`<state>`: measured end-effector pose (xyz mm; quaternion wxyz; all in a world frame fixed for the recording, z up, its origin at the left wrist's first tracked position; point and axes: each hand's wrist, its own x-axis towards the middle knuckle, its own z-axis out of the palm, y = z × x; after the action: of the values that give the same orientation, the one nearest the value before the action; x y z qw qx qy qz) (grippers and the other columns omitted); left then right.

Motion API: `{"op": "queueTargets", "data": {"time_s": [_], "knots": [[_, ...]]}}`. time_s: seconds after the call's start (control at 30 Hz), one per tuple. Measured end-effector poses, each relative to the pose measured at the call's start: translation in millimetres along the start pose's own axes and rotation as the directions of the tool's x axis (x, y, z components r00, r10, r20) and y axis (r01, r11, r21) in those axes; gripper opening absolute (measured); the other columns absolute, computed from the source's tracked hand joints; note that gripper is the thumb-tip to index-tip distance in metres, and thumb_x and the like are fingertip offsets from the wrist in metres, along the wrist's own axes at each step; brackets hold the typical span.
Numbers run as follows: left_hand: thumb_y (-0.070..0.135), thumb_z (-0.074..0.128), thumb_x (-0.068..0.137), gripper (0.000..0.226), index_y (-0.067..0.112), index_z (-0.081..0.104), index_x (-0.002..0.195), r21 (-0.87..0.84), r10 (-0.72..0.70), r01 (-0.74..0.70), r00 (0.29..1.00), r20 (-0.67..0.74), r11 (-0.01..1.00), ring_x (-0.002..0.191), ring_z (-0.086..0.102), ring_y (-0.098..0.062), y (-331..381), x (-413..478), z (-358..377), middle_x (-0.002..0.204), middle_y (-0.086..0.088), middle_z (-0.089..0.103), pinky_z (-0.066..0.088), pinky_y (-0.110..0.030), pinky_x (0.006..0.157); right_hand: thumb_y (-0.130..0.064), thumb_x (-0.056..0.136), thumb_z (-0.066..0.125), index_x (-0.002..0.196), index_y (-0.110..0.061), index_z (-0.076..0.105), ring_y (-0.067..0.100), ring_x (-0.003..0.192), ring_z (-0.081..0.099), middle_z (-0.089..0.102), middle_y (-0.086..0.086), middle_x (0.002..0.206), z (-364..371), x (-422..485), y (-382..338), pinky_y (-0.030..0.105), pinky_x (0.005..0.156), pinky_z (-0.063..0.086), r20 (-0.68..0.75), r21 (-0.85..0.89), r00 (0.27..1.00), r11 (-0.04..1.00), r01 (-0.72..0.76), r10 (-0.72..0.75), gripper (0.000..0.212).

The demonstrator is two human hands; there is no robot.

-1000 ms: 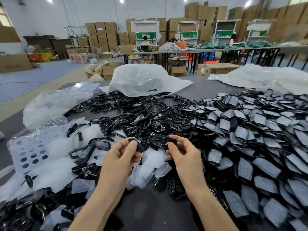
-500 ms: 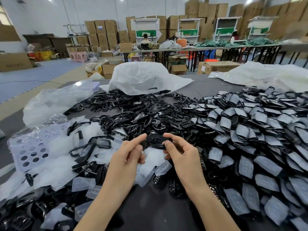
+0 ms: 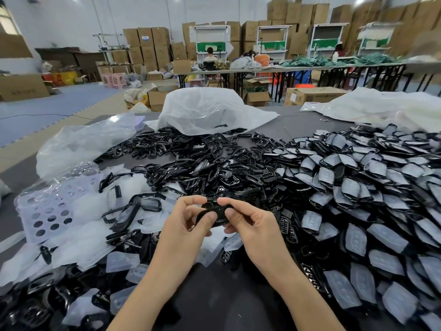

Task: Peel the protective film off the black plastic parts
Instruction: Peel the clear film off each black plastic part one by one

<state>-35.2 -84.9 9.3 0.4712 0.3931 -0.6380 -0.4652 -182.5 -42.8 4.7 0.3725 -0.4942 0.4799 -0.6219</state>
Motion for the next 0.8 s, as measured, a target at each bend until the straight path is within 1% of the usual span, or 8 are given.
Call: {"op": "queueTargets", "data": {"time_s": [0.1, 0.2, 0.3, 0.33, 0.4, 0.5, 0.57, 0.8], "knots": [[0.017, 0.069, 0.090, 0.018, 0.032, 0.065, 0.099, 0.012, 0.009, -0.008, 0.999, -0.035, 1.000, 0.072, 0.068, -0.010, 0, -1, -1, 0.083, 0.002, 0.072, 0.050, -0.013, 0.067, -0.014, 0.099, 0.062, 0.101, -0.042, 0.077, 0.002, 0.072, 0.067, 0.075, -0.008, 0.093, 0, -1, -2, 0.015, 0.069, 0.052, 0.026, -0.006, 1.000, 1.000, 0.014, -0.014, 0.031], [0.016, 0.068, 0.091, 0.024, 0.041, 0.068, 0.089, 0.153, 0.101, -0.086, 0.990, -0.093, 0.984, 0.077, 0.069, -0.002, -1, -6, 1, 0.081, 0.014, 0.073, 0.050, -0.012, 0.069, -0.018, 0.096, 0.066, 0.100, -0.039, 0.075, 0.001, 0.072, 0.065, 0.074, -0.013, 0.084, 3, -2, -1, 0.014, 0.068, 0.051, 0.075, -0.039, 0.997, 0.999, 0.031, -0.028, 0.023], [0.034, 0.058, 0.096, 0.015, 0.045, 0.067, 0.097, 0.305, 0.199, -0.159, 0.974, -0.107, 0.939, 0.073, 0.065, 0.002, -7, -6, -1, 0.082, 0.025, 0.070, 0.046, -0.009, 0.063, -0.019, 0.094, 0.068, 0.097, -0.038, 0.074, 0.003, 0.070, 0.064, 0.072, -0.012, 0.078, 3, 0, 4, 0.016, 0.067, 0.051, -0.004, -0.107, 0.999, 0.994, 0.036, -0.036, 0.021], [0.042, 0.052, 0.096, 0.014, 0.045, 0.065, 0.100, 0.385, 0.228, -0.169, 0.967, -0.112, 0.907, 0.073, 0.062, 0.004, -10, -5, -4, 0.083, 0.028, 0.068, 0.043, -0.008, 0.062, -0.018, 0.094, 0.069, 0.096, -0.038, 0.073, 0.004, 0.069, 0.065, 0.072, -0.011, 0.078, 0, 1, 5, 0.018, 0.067, 0.052, -0.064, -0.117, 0.997, 0.993, 0.030, -0.038, 0.021], [0.046, 0.045, 0.098, 0.018, 0.044, 0.060, 0.108, 0.558, 0.238, -0.157, 0.968, -0.076, 0.815, 0.089, 0.059, 0.006, -19, 0, -14, 0.096, 0.030, 0.064, 0.041, -0.011, 0.072, -0.019, 0.094, 0.069, 0.095, -0.039, 0.073, 0.006, 0.067, 0.066, 0.072, -0.009, 0.076, -5, 5, 8, 0.020, 0.066, 0.053, -0.187, -0.089, 0.982, 0.996, 0.015, -0.032, 0.021], [0.041, 0.042, 0.102, 0.027, 0.035, 0.062, 0.119, 0.802, 0.155, -0.139, 0.986, 0.059, 0.580, 0.119, 0.051, -0.013, -34, 5, -21, 0.127, 0.015, 0.056, 0.042, -0.031, 0.094, -0.020, 0.095, 0.068, 0.093, -0.043, 0.071, 0.003, 0.062, 0.065, 0.071, -0.010, 0.071, -12, 9, 10, 0.016, 0.063, 0.052, -0.302, -0.038, 0.953, 0.999, 0.024, -0.034, 0.023], [0.045, 0.039, 0.102, 0.033, 0.038, 0.063, 0.123, 0.872, 0.089, -0.145, 0.989, 0.117, 0.467, 0.131, 0.044, -0.017, -38, 6, -20, 0.140, 0.010, 0.051, 0.035, -0.036, 0.105, -0.022, 0.095, 0.067, 0.093, -0.043, 0.071, 0.003, 0.063, 0.065, 0.071, -0.011, 0.070, -11, 8, 11, 0.015, 0.063, 0.052, -0.314, -0.042, 0.948, 0.999, 0.030, -0.042, 0.022], [0.041, 0.037, 0.103, 0.040, 0.028, 0.060, 0.133, 0.923, 0.115, -0.175, 0.983, 0.144, 0.343, 0.130, 0.048, -0.021, -39, 11, -17, 0.144, 0.005, 0.050, 0.039, -0.040, 0.103, -0.024, 0.095, 0.067, 0.095, -0.043, 0.070, 0.004, 0.063, 0.064, 0.071, -0.010, 0.074, -8, 7, 13, 0.016, 0.065, 0.053, -0.303, -0.041, 0.952, 0.999, 0.022, -0.034, 0.019]]}}
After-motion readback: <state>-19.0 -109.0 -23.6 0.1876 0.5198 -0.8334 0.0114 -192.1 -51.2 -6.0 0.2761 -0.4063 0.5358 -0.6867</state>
